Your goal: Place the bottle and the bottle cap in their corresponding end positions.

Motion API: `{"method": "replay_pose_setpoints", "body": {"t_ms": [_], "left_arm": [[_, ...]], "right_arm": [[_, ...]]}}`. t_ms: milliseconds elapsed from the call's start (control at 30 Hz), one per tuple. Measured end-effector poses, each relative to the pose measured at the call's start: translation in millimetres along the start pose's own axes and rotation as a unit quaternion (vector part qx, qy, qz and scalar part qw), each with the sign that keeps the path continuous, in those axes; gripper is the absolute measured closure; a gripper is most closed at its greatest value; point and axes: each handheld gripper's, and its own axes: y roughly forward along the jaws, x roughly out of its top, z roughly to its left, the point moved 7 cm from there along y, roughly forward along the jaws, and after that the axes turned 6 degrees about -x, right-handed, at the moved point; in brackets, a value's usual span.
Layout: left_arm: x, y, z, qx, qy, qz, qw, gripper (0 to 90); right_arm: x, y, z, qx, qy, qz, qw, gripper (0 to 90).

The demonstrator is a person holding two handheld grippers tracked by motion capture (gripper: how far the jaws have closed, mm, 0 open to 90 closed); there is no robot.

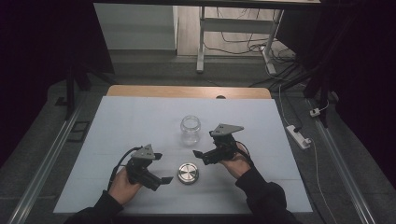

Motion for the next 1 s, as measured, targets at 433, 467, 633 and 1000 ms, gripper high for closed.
{"method": "replay_pose_setpoints", "body": {"t_ms": [433,467,633,1000], "left_arm": [[-8.6,-13.5,-1.7,0.017,-0.003,-0.006,0.9998,0.0],[-9.6,-15.4,-1.9,0.019,-0.005,-0.008,0.9998,0.0],[-13.2,-22.5,-2.2,0.03,-0.006,-0.014,0.9994,0.0],[-24.7,-34.8,-3.8,0.047,-0.014,-0.013,0.9987,0.3]], "right_arm": [[-12.1,-14.5,9.3,0.0,-0.016,0.005,0.9999,0.0],[-13.1,-15.8,9.8,0.0,-0.015,0.005,0.9999,0.0],[-18.8,-22.9,9.3,-0.006,-0.012,0.007,0.9999,0.0],[-31.0,-39.6,5.0,-0.02,-0.005,0.008,0.9997,0.0]]}}
